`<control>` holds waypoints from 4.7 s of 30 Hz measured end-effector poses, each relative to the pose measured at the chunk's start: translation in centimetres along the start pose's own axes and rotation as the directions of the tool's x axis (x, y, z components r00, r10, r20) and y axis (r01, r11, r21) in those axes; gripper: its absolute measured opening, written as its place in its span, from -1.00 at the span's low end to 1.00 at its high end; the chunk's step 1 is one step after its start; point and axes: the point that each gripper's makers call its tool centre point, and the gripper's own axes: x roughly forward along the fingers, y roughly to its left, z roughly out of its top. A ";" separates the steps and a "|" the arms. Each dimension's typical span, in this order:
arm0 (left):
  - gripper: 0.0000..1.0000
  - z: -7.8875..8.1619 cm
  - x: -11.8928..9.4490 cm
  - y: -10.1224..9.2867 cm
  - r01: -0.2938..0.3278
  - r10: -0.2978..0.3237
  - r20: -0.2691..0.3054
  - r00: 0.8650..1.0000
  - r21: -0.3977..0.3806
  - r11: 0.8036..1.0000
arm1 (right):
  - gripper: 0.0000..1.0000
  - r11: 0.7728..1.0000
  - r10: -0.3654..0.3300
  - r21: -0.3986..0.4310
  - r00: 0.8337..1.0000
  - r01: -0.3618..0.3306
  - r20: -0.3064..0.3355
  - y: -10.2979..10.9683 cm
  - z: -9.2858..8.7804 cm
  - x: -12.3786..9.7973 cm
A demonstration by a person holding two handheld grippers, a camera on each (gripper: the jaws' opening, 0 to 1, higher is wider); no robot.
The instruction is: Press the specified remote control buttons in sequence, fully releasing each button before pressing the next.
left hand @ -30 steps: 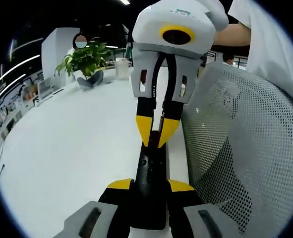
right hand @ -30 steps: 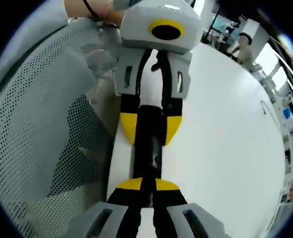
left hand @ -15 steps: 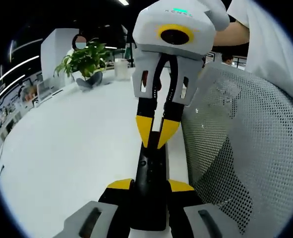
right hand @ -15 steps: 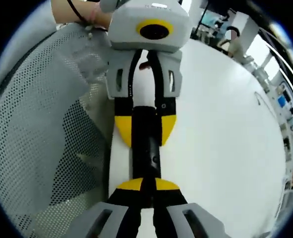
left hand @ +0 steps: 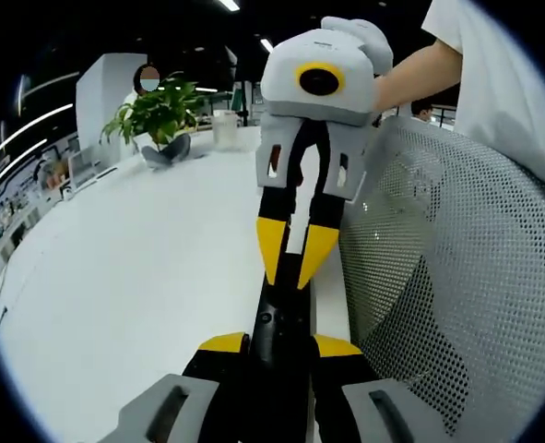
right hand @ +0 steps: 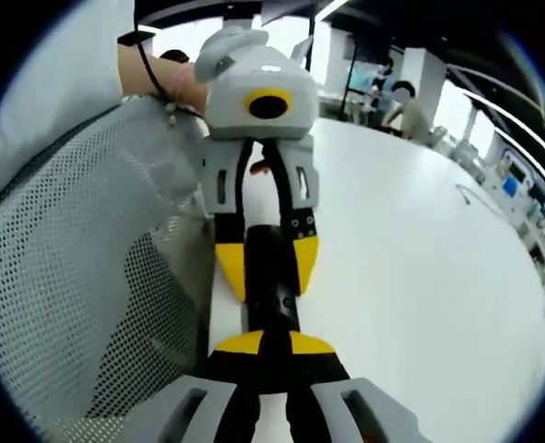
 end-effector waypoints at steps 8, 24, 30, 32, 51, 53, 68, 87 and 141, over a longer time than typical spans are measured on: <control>-0.49 0.0 0.0 0.0 0.003 -0.003 0.003 1.000 0.001 1.000 | -0.87 1.000 0.000 -0.030 1.000 0.000 -0.016 0.1 0.2 0.3; -0.49 0.0 0.0 0.0 0.006 -0.006 0.003 1.000 -0.001 1.000 | -0.88 0.983 0.071 -0.137 0.944 -0.121 -0.322 0.3 0.1 0.7; -0.50 0.1 0.0 0.0 0.006 -0.006 0.005 1.000 -0.002 1.000 | -0.88 0.995 0.094 0.001 0.956 -0.097 -0.279 0.0 0.0 0.6; -0.50 0.0 0.0 0.0 0.007 -0.007 0.006 1.000 0.002 1.000 | -0.88 0.995 0.084 -0.031 0.966 -0.094 -0.245 0.1 0.1 0.5; -0.50 0.0 0.0 -0.1 0.008 -0.008 0.013 1.000 0.002 1.000 | -0.91 0.998 0.015 -0.063 1.000 -0.016 -0.014 0.3 1.0 0.9; -0.50 0.0 0.0 -0.1 0.009 -0.009 0.013 1.000 0.003 1.000 | -0.92 0.997 0.023 -0.070 0.998 -0.026 -0.051 0.3 1.0 1.0; -0.49 -1.0 -1.0 -0.2 0.000 0.000 -0.026 1.000 0.006 1.000 | -0.94 1.000 0.012 -0.008 0.976 -0.014 -0.219 0.3 0.7 1.2; -0.51 -1.0 -1.1 0.0 0.006 -0.006 -0.029 1.000 0.003 1.000 | -1.00 0.998 -0.009 -0.060 1.000 0.007 -0.030 0.2 1.3 1.2; -0.50 -1.0 -1.2 0.0 0.011 -0.011 -0.013 1.000 0.003 1.000 | -1.00 0.992 0.060 -0.094 0.965 -0.086 -0.255 0.3 0.3 0.8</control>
